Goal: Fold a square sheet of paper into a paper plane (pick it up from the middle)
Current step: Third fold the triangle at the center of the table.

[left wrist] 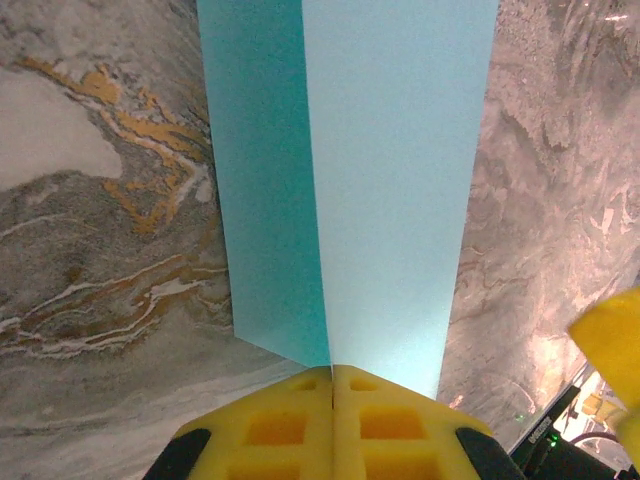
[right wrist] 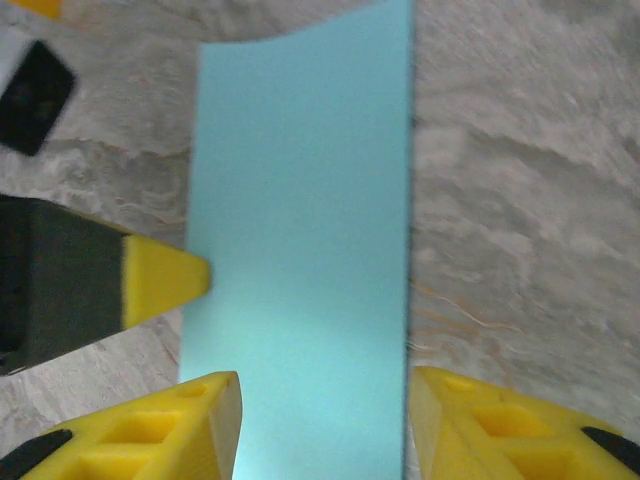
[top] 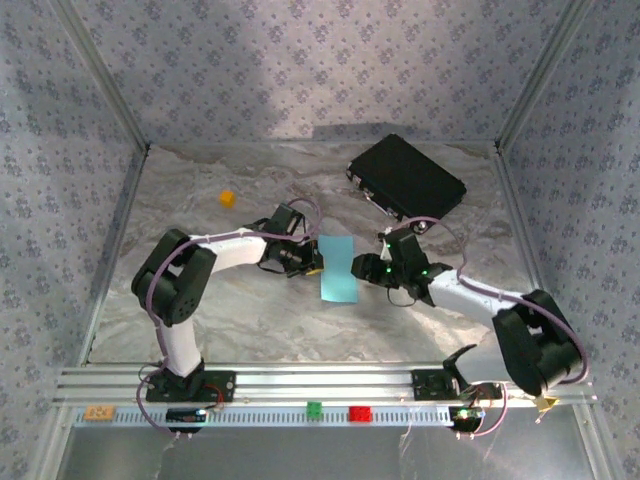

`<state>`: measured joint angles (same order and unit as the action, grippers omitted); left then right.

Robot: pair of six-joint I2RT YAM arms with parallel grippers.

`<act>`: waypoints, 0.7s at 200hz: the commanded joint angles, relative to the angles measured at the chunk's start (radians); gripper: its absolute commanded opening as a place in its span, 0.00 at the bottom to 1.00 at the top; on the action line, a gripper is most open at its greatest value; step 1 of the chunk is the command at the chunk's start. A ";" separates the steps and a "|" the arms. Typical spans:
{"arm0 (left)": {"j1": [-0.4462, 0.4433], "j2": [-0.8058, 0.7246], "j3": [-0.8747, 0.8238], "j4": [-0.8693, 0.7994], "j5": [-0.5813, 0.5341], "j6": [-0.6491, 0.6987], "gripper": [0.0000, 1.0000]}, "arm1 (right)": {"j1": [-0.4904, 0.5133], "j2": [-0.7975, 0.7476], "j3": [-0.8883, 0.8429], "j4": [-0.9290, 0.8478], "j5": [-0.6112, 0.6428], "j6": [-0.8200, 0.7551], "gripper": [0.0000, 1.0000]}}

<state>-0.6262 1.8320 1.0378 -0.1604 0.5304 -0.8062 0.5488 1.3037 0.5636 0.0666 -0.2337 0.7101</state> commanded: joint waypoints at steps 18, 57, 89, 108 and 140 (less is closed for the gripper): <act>0.007 -0.040 -0.002 -0.027 0.026 -0.009 0.00 | 0.102 -0.123 -0.016 -0.002 0.275 -0.154 0.53; 0.009 -0.049 0.008 -0.049 0.016 -0.011 0.00 | 0.165 -0.190 -0.030 -0.017 0.380 -0.252 0.55; 0.012 -0.070 0.009 -0.080 0.001 -0.039 0.00 | 0.226 -0.243 -0.036 -0.036 0.498 -0.345 0.55; 0.018 -0.078 0.001 -0.082 -0.007 -0.055 0.00 | 0.256 -0.277 -0.024 -0.085 0.568 -0.372 0.54; 0.016 -0.070 0.001 -0.069 0.006 -0.053 0.00 | 0.279 -0.291 -0.054 -0.073 0.537 -0.436 0.52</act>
<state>-0.6147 1.7836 1.0378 -0.2127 0.5308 -0.8482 0.8135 1.0237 0.5346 0.0082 0.2718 0.3634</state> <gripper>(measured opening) 0.046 0.524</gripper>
